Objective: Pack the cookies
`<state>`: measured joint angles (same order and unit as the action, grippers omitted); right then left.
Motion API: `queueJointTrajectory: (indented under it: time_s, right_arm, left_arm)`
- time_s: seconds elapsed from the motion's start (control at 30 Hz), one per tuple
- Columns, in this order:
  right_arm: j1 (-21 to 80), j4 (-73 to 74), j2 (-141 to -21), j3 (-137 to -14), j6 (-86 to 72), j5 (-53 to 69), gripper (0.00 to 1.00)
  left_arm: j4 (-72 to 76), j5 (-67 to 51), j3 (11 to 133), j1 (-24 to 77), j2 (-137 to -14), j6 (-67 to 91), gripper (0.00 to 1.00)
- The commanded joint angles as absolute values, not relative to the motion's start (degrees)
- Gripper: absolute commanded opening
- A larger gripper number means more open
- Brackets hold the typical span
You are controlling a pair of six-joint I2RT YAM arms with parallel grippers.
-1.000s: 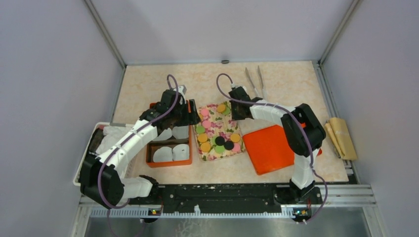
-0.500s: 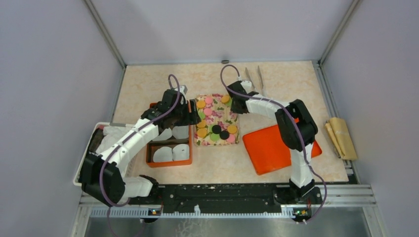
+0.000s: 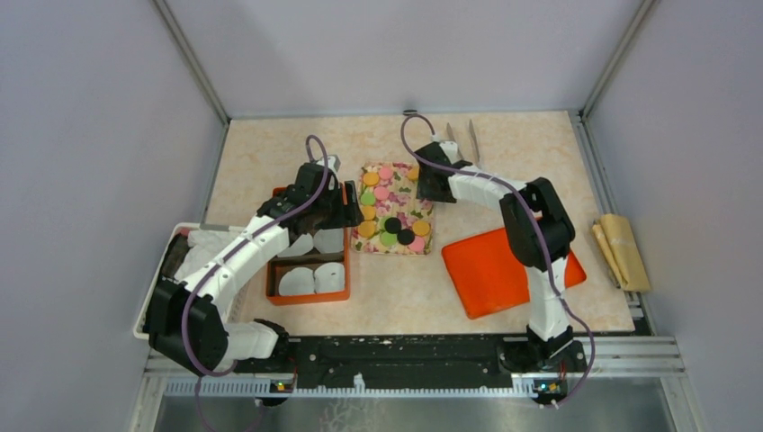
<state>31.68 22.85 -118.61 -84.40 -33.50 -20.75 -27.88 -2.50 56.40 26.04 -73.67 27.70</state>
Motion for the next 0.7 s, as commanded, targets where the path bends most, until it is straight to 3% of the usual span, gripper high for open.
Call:
queueJointTrajectory:
  time_s: [0.0,0.33,0.67]
  right_arm:
    - [31.1,25.3,-113.9,-84.9,-28.4,-18.6,0.68]
    - [30.3,31.1,-106.6,-87.5,-22.3,-29.2,0.78]
    - [22.3,32.2,-114.0,-91.7,-17.6,-28.2,0.88]
  left_arm:
    - [-26.6,-2.2,57.8,26.3,-73.2,27.2,0.75]
    - [-25.7,-3.4,57.8,26.3,-73.4,27.4,0.75]
    - [-25.7,-3.4,57.1,26.3,-74.4,27.4,0.75]
